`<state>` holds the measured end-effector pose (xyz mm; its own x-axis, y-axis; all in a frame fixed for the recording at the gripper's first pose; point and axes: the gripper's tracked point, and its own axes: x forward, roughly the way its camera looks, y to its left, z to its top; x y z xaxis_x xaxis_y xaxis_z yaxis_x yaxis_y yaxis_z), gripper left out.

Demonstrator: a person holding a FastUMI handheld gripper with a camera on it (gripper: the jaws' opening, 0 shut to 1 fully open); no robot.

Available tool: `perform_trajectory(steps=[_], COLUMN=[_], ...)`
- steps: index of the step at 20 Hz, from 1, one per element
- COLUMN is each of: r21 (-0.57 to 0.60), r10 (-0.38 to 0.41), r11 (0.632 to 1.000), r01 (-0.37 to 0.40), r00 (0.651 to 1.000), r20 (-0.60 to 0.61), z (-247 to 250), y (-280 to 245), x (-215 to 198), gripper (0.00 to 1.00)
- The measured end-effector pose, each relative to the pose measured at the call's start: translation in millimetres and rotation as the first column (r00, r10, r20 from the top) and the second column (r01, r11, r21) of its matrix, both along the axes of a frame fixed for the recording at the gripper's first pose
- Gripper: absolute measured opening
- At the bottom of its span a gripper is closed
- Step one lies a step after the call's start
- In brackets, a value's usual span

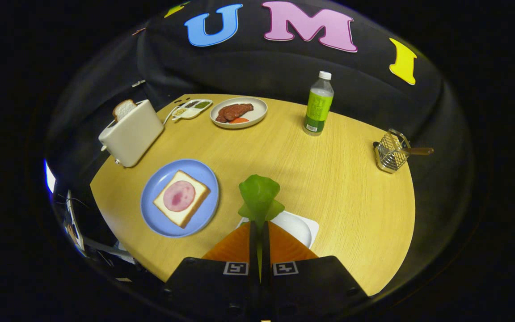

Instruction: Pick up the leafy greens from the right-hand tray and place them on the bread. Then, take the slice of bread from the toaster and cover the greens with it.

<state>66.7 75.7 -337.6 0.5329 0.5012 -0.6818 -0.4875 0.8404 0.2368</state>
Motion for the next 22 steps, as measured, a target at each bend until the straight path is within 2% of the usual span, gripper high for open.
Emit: perform_trajectory(steps=[4,10,15,22], r21=[0.034,0.08,0.064,0.051], r10=[0.038,0.092,0.134,0.143], r11=[0.999,0.992,0.988,0.988], r01=[-0.04,-0.098,-0.14,-0.146], r00=[0.998,0.992,0.987,0.988], r20=[0.052,0.082,0.091,0.061], z=[44,78,77,58], y=[36,103,140,163], x=[-8,-17,-16,-8], gripper=[0.05,0.06,0.05,0.08])
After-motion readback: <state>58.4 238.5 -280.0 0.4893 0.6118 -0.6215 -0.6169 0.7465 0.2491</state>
